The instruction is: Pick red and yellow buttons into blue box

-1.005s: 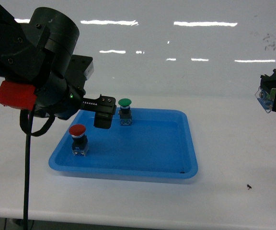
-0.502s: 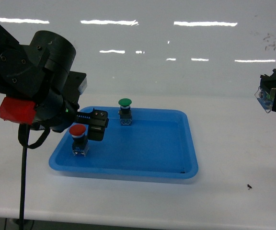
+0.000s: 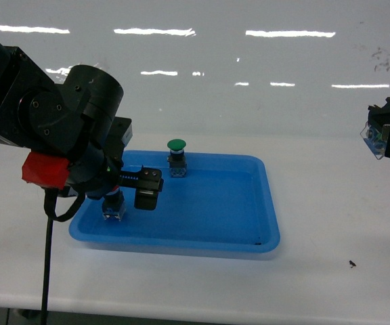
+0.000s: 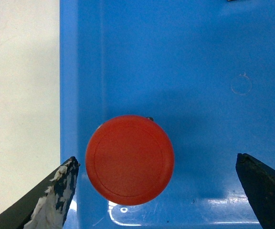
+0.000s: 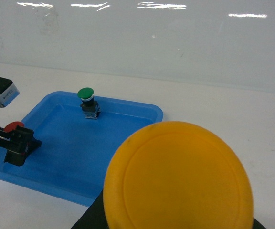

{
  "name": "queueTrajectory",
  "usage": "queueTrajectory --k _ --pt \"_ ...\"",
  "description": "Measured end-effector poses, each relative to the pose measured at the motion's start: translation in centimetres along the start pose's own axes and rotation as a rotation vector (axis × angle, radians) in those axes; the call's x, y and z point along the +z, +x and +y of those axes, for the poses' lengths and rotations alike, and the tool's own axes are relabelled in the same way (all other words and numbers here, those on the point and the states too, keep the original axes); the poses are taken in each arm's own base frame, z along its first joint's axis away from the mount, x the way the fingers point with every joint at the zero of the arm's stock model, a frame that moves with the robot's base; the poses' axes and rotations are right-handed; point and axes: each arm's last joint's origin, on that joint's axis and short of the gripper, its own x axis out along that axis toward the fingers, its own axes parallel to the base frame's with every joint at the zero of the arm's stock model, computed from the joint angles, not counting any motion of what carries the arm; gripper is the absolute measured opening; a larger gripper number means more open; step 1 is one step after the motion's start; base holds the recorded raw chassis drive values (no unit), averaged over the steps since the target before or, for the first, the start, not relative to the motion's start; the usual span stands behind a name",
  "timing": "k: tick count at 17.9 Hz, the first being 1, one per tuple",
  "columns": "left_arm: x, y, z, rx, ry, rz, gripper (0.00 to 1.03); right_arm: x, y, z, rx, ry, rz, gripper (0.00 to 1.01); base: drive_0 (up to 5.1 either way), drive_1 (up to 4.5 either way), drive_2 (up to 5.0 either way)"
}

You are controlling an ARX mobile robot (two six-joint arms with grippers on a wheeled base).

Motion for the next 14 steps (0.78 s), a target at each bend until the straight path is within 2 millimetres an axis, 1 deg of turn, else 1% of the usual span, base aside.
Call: queueTrajectory --k 5,14 --pt "-0.5 0.8 0.2 0.015 -0.009 0.019 0.98 0.0 0.0 0.0 0.0 0.0 0.0 0.26 0.0 0.0 0.0" --pt "-0.8 1.7 0.5 0.034 -0.03 0.031 0.98 0.0 0.0 0.0 0.0 0.0 0.0 0.26 0.0 0.0 0.0"
